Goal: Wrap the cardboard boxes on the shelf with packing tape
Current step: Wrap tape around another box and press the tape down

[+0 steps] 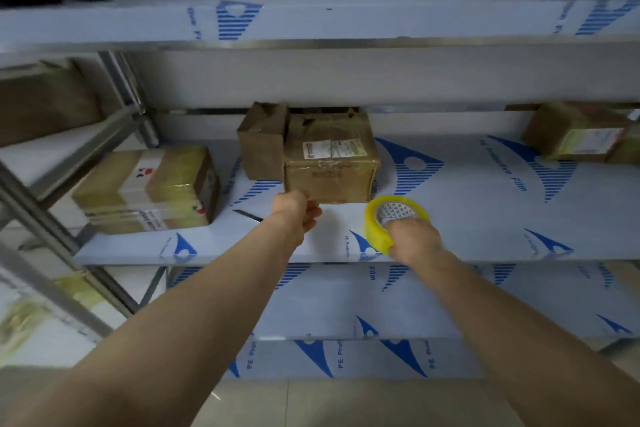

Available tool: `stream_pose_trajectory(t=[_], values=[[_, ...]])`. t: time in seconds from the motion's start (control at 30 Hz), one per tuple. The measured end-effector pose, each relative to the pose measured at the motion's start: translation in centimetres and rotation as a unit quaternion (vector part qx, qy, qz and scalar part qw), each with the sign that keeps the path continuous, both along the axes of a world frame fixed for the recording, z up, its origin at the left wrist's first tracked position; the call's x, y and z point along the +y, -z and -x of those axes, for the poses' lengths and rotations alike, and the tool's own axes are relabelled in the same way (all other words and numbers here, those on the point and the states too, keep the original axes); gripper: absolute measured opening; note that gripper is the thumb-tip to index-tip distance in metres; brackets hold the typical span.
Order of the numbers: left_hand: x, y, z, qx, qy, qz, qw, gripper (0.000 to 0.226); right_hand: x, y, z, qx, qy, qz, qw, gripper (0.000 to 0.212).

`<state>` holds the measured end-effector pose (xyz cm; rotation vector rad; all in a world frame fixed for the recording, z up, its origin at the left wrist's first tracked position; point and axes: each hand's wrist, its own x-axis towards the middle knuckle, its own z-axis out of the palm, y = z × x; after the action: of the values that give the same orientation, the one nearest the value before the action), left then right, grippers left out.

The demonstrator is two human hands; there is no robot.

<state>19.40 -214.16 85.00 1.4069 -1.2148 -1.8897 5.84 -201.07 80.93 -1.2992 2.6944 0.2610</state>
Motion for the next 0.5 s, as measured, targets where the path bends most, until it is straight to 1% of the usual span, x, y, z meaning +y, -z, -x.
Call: stream_pose_trajectory(t=[0.03,0.1,0.17,0.2,0.27,0.33,0.37,0.43,0.47,0.5], values=[[-0.8,-0.2,-0.8,0.007,-0.009,0.002,1.0,0.016,-0.7,-0.6,-0.6,0.014,-0.002,-0.002,1.0,0.05],[-2.7,-0.5,-2.6,0.013,-0.035,0.016,0.999,0.019,-2.7,-1.9,-2.4,0.042,-0.012,0.034,0.998,0.052],[-5.3,-0.5,-4.7,0.003,-0.061,0.06,0.996,0.02,-5.8,-2.7,-5.0,0.035,-0.038,0.092,0.994,0.045],[-6.8,-0.5,-6.0,-0.013,-0.079,0.092,0.993,0.025,-7.7,-2.9,-6.4,0.01,-0.05,0.12,0.991,0.038],[-9.8,-0.8,-9.2,-0.07,-0.118,0.162,0.977,0.031,-11.8,-2.9,-9.4,-0.086,-0.052,0.186,0.977,0.026],[-12.9,-1.0,-12.9,-0.15,-0.137,0.222,0.954,0.034,-15.9,-2.9,-12.7,-0.184,-0.051,0.241,0.952,0.025],[-14.4,-1.1,-14.8,-0.199,-0.146,0.245,0.938,0.036,-17.7,-3.0,-14.3,-0.221,-0.055,0.252,0.941,0.026],[-17.0,-1.1,-18.3,-0.284,-0.174,0.261,0.906,0.041,-20.9,-3.3,-17.3,-0.272,-0.055,0.271,0.922,0.032],[-18.2,-1.1,-19.7,-0.297,-0.187,0.254,0.901,0.046,-22.3,-3.6,-18.6,-0.296,-0.047,0.283,0.911,0.035],[-19.2,-1.2,-20.9,-0.291,-0.194,0.242,0.905,0.051,-23.5,-3.8,-19.7,-0.317,-0.035,0.296,0.901,0.037]])
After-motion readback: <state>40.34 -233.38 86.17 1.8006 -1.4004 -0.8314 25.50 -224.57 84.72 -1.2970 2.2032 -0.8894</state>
